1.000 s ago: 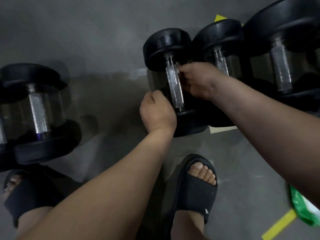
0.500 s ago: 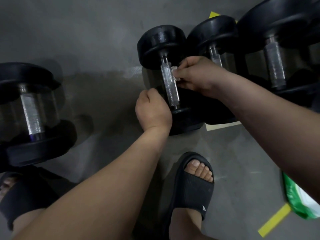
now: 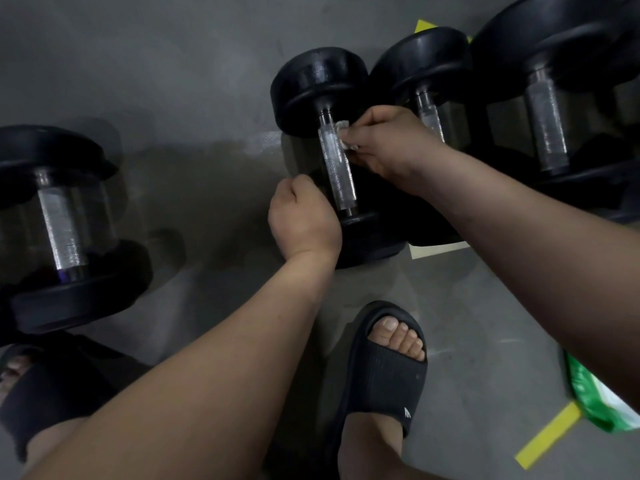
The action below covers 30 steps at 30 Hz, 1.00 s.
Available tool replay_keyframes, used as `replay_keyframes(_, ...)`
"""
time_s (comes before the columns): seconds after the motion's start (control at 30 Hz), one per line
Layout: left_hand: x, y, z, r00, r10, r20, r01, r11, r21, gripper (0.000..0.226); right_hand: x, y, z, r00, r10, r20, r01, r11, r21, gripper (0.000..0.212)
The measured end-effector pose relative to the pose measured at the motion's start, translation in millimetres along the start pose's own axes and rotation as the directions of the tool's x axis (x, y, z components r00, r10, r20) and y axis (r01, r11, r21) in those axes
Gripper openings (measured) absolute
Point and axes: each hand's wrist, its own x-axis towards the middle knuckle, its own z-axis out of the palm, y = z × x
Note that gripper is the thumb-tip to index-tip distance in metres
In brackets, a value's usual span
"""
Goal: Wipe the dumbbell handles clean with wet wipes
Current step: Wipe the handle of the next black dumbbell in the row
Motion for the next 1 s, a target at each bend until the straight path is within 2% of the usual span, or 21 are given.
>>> replay_keyframes(0.07, 0.4, 0.0, 0.4, 1.000, 0.002, -0.002, -0.002, 1.000, -0.009, 0.030, -6.4, 0.1, -6.3, 1.000, -0.010, 0.009, 0.011, 0.985, -0.172, 0.028)
replay_keyframes(0.13, 0.8, -1.1, 1.1, 1.000, 0.002, -0.004, -0.002, 1.000, -0.007, 0.030, -18.9, -4.8, -14.4, 0.998, -0.010, 0.056, 0.035, 0.883, -0.469, 0.025)
replay_keyframes(0.2, 1.4, -2.5, 1.3, 1.000, 0.006, -0.002, -0.006, 1.000, -0.005, 0.030, -33.5, -12.9, -19.9, 0.990, 0.050, 0.135, 0.074, 0.623, -0.779, 0.021)
replay_keyframes(0.23, 1.8, -3.1, 1.2, 1.000, 0.008, 0.001, -0.008, 1.000, -0.007, 0.030, -40.0, -15.8, -20.9, 0.981, 0.114, 0.160, 0.083, 0.498, -0.863, 0.021)
replay_keyframes(0.27, 1.9, -2.8, 1.1, 1.000, 0.007, 0.006, -0.007, 1.000, -0.011, 0.030, -43.6, -17.3, -21.6, 0.973, 0.163, 0.163, 0.081, 0.423, -0.903, 0.022)
replay_keyframes(0.3, 1.8, -2.6, 1.3, 1.000, 0.003, 0.012, -0.003, 1.000, -0.018, 0.030, -45.3, -17.9, -21.5, 0.972, 0.175, 0.155, 0.069, 0.417, -0.906, 0.022)
replay_keyframes(0.33, 1.2, -2.0, 1.3, 1.000, -0.001, 0.015, 0.002, 1.000, -0.028, 0.030, -44.8, -17.5, -21.0, 0.977, 0.157, 0.146, 0.058, 0.460, -0.886, 0.020)
replay_keyframes(0.4, -0.1, -0.8, 0.8, 1.000, -0.015, 0.015, 0.016, 0.999, -0.047, 0.029, -39.4, -14.8, -18.7, 0.993, 0.053, 0.102, 0.051, 0.596, -0.801, 0.020)
replay_keyframes(0.47, -1.3, -0.1, 0.3, 1.000, -0.030, 0.011, 0.030, 0.998, -0.051, 0.029, -36.3, -14.6, -16.1, 0.998, -0.056, 0.037, 0.065, 0.665, -0.744, 0.025)
replay_keyframes(0.53, -1.6, 0.0, -0.6, 0.999, -0.041, -0.001, 0.040, 0.998, -0.052, 0.030, -37.9, -16.7, -13.5, 0.997, -0.061, 0.054, 0.080, 0.620, -0.781, 0.026)
replay_keyframes(0.67, -2.9, 1.6, -1.5, 0.998, -0.058, -0.033, 0.056, 0.996, -0.074, 0.031, -52.5, -21.2, -11.0, 0.983, 0.141, 0.121, 0.056, 0.395, -0.917, 0.030)
replay_keyframes(0.8, -2.7, 2.4, -1.9, 0.991, -0.117, -0.060, 0.108, 0.984, -0.139, 0.038, -56.1, -18.2, 3.1, 0.991, 0.023, 0.130, 0.119, 0.259, -0.958, 0.030)
replay_keyframes(0.87, -2.8, 1.7, -2.3, 0.988, -0.140, -0.067, 0.126, 0.976, -0.175, 0.038, -58.1, -19.1, 6.2, 0.990, -0.001, 0.142, 0.139, 0.222, -0.965, 0.030)
replay_keyframes(1.0, -2.4, 3.5, -3.0, 0.987, -0.148, -0.061, 0.136, 0.976, -0.169, 0.038, -55.1, -24.7, -8.0, 0.978, 0.134, 0.159, 0.119, 0.269, -0.956, 0.029)
